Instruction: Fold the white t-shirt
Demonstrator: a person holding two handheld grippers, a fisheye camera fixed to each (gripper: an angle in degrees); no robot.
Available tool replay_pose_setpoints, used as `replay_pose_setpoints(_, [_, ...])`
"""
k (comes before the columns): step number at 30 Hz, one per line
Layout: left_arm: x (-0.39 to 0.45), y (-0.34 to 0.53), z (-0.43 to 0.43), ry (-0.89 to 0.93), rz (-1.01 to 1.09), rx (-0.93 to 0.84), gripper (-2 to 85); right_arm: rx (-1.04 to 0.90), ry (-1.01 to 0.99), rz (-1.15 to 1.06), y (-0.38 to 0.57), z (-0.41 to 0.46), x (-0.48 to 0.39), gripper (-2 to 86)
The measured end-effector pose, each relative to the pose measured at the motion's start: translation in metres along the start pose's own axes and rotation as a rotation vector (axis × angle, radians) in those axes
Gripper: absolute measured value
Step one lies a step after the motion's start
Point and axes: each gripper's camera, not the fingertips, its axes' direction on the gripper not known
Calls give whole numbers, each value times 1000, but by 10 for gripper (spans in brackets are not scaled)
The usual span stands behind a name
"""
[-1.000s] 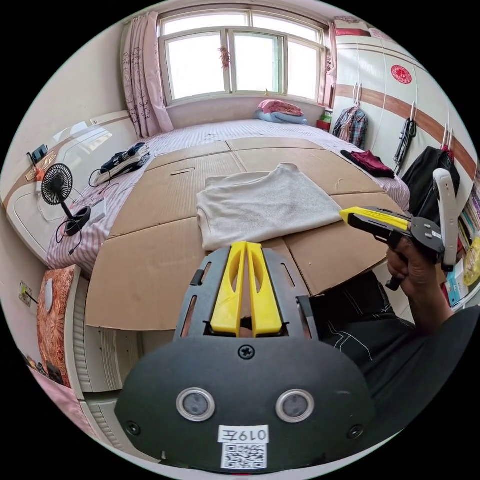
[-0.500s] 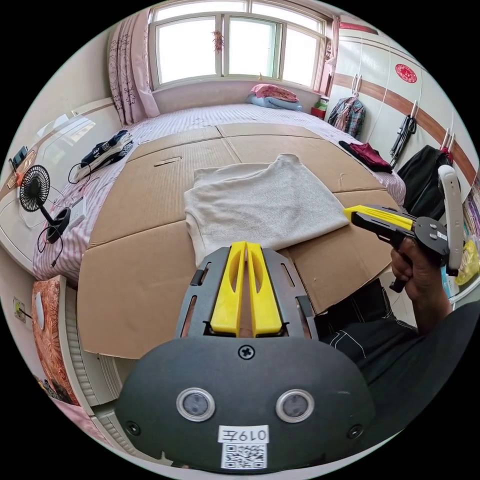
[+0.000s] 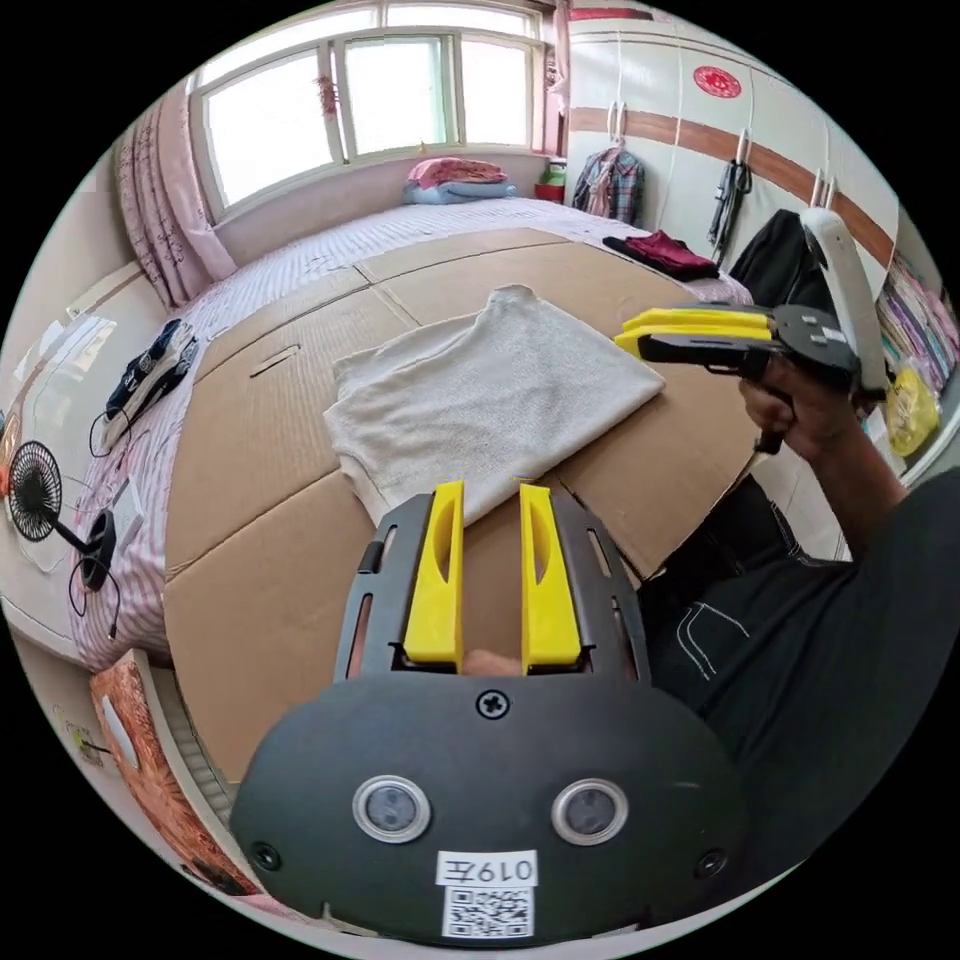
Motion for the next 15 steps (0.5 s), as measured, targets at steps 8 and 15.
replay_pose_setpoints(8, [38, -4, 8, -297, 417, -77, 96, -55, 9, -566, 59, 29, 3, 76])
replay_pose_setpoints(15, [57, -38, 24, -350, 569, -204, 77, -2, -53, -560, 75, 40, 18, 65])
